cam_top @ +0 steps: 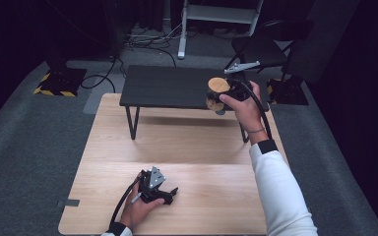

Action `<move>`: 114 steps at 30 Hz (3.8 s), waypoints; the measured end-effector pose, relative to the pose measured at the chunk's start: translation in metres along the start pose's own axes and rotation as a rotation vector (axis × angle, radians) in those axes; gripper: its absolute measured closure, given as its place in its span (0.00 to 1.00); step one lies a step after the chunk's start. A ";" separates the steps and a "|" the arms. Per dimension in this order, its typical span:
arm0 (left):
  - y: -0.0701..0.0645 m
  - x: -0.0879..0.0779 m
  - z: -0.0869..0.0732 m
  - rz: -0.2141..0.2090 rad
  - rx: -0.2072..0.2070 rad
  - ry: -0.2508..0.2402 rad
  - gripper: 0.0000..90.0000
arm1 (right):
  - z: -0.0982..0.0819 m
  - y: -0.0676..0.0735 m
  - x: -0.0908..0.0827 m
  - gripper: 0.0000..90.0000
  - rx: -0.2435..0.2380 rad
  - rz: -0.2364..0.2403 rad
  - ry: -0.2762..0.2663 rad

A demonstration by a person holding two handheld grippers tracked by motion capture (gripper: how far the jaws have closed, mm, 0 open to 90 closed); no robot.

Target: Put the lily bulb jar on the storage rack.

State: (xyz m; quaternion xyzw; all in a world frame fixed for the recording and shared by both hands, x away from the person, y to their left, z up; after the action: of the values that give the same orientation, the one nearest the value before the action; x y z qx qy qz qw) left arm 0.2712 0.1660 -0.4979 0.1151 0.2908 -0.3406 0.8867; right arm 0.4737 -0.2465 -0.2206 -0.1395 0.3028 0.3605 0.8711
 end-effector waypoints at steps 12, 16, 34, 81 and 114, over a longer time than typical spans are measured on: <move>0.000 0.000 0.000 0.000 0.000 0.000 0.01 | -0.001 -0.005 0.012 0.27 -0.003 -0.013 -0.039; 0.000 0.000 0.000 0.000 0.001 0.001 0.01 | -0.003 -0.006 0.014 0.27 -0.005 -0.016 -0.051; 0.000 0.000 0.000 0.000 0.000 0.000 0.01 | -0.008 -0.001 0.011 0.05 -0.004 -0.046 -0.107; 0.000 0.001 0.001 -0.002 0.000 0.000 0.01 | -0.235 0.056 -0.070 0.04 0.024 -0.135 -0.225; 0.000 0.001 0.001 -0.002 0.002 0.000 0.01 | -0.338 0.081 -0.040 0.05 0.065 -0.167 -0.043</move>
State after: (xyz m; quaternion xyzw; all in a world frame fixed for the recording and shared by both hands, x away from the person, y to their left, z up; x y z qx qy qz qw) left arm 0.2720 0.1647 -0.4978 0.1156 0.2908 -0.3417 0.8862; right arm 0.2491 -0.3676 -0.4605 -0.1282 0.2831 0.2793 0.9085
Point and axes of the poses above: each handheld gripper's, and its own axes: x roughly forward along the jaws, z roughly out of its top, y roughly to its left, the point moved 2 cm from there along x, roughly forward along the jaws, and after that the axes turned 3 degrees about y, right-handed, at the moved point
